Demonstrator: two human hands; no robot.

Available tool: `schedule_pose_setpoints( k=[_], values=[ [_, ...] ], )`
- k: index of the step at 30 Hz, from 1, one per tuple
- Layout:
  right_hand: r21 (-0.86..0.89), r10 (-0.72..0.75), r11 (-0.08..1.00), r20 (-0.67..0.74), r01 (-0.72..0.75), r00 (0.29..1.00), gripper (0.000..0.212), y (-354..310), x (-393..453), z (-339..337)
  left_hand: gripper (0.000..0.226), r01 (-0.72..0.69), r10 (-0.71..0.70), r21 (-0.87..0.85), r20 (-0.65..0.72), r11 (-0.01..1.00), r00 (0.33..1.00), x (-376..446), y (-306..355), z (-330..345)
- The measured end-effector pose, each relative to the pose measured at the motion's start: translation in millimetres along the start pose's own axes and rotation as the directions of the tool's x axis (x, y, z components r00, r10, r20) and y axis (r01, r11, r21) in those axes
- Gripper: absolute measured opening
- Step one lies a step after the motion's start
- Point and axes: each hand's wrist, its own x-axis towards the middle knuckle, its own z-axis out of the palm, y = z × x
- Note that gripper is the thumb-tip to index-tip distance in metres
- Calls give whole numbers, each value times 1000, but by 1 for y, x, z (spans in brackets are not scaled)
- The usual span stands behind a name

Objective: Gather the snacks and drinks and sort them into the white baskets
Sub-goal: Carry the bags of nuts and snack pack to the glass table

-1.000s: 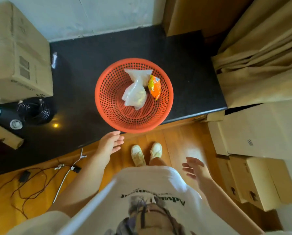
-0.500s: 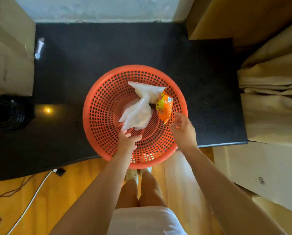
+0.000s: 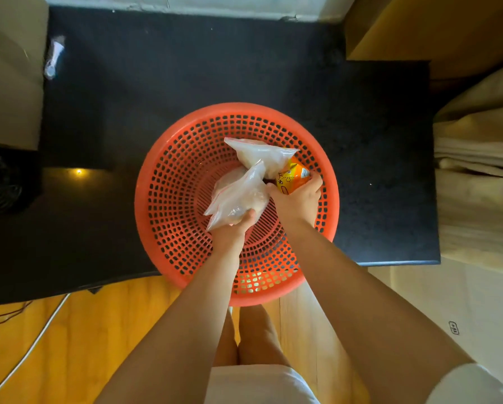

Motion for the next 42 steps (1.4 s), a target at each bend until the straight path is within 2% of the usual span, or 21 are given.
schedule_pose_setpoints(
  k=[3,6,9,11,14,16,21,28,30,32,34,36,39,42],
  values=[
    [1,11,1000,-15,-11,1000,72,-2,1,-5,56,-96,96,13,-13,995,995,-5,4,-3],
    [93,28,995,14,-29,1000,61,0,-5,-16,52,-171,171,60,6,983,985,-15,11,-10],
    [251,63,964,93,-85,994,53,7,-30,-45,44,-304,285,190,119,934,951,-36,21,-25],
    [347,102,925,166,-155,981,40,12,-49,-67,29,-345,312,169,193,923,930,-53,30,-38],
    [608,120,753,246,-250,962,17,21,-82,-100,22,-359,321,105,267,927,909,-76,46,-58],
    [718,139,636,254,-283,957,11,28,-106,-119,26,-394,349,89,317,915,882,-89,57,-71],
    [904,248,325,203,-279,947,21,50,-170,-147,36,-431,362,37,481,902,799,-114,81,-92],
    [993,416,-92,112,-81,903,13,85,-276,-139,49,-494,190,186,766,849,614,-151,90,-92],
    [990,430,-143,51,12,901,14,94,-306,-134,47,-524,116,252,813,814,571,-164,85,-88],
    [987,464,-126,-33,103,885,27,105,-338,-129,33,-526,46,297,839,797,543,-178,74,-83],
    [984,551,-67,-101,165,828,44,117,-370,-122,27,-531,-33,337,865,778,501,-192,59,-79],
    [974,660,-44,-138,222,739,55,131,-403,-112,16,-559,-106,365,891,744,441,-211,41,-75],
    [941,786,-46,-173,336,594,53,149,-454,-93,20,-632,-217,385,919,673,329,-242,11,-73],
    [888,876,-27,-200,459,439,44,164,-508,-68,12,-685,-370,413,902,600,221,-282,-24,-81]
  ],
)
